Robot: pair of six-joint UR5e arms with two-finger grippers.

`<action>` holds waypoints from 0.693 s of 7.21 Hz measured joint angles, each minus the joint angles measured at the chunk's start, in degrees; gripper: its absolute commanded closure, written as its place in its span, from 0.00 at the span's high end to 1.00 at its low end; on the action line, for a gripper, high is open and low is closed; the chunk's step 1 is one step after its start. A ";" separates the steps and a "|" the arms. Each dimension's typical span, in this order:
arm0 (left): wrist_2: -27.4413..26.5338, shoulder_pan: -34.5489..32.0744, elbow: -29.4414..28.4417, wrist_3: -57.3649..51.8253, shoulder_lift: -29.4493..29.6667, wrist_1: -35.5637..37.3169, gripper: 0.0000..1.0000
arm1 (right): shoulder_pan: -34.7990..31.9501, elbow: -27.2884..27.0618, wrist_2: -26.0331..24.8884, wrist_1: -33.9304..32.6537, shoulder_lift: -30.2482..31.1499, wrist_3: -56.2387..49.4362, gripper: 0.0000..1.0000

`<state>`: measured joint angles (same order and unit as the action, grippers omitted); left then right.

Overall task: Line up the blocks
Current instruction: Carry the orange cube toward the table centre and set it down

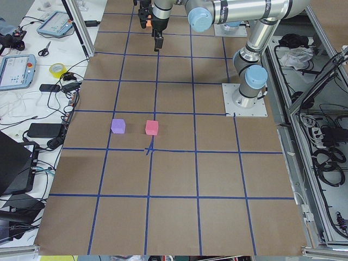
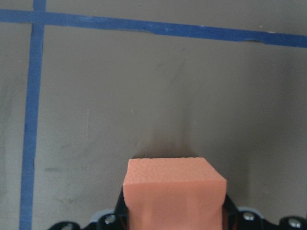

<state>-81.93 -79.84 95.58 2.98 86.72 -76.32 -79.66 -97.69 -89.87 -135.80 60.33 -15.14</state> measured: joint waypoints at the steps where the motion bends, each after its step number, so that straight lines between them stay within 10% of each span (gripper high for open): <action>1: -0.02 0.04 0.26 -0.05 -0.07 0.01 1.00 | -0.31 0.81 -0.02 0.91 0.70 0.41 0.00; 5: 0.07 0.20 0.19 -0.08 -0.37 0.30 1.00 | -9.51 7.56 -0.02 12.10 3.77 12.82 0.00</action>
<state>-81.86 -79.64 95.76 2.90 86.36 -76.02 -89.17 -90.13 -89.89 -123.70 64.10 -2.32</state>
